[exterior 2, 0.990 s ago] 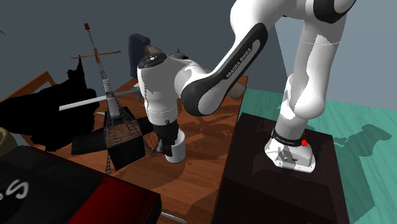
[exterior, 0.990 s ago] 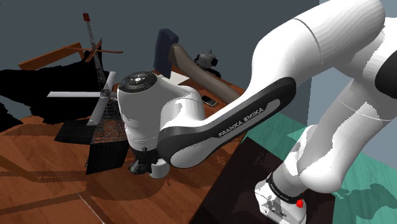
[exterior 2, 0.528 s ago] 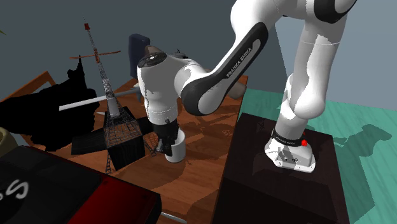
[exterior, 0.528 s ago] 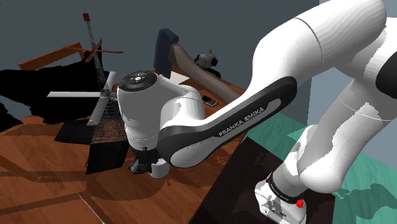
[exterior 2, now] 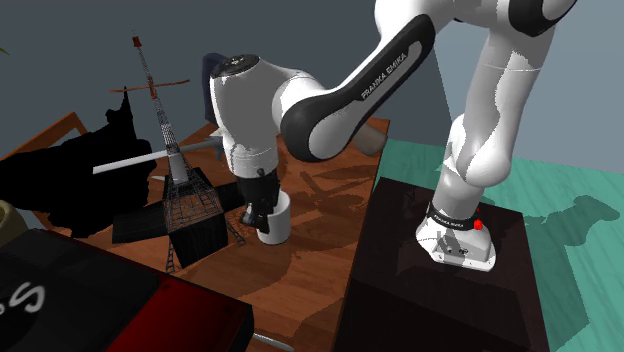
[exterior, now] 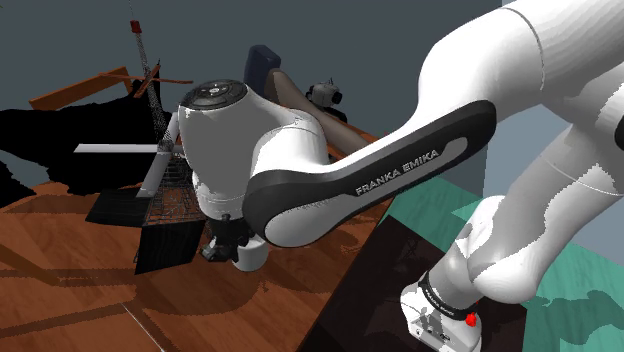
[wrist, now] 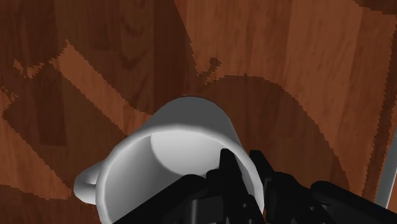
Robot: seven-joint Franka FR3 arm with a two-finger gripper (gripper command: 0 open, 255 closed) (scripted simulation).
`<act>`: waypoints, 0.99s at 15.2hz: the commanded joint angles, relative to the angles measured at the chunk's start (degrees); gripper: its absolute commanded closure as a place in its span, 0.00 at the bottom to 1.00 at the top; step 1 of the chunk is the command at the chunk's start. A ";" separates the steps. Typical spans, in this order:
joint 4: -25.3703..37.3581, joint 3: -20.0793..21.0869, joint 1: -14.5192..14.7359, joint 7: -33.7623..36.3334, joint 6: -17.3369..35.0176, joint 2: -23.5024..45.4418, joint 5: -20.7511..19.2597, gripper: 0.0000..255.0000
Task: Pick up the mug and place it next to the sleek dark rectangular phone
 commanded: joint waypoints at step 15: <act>7.97 -0.62 -0.30 -3.12 -11.98 -5.07 3.52 1.00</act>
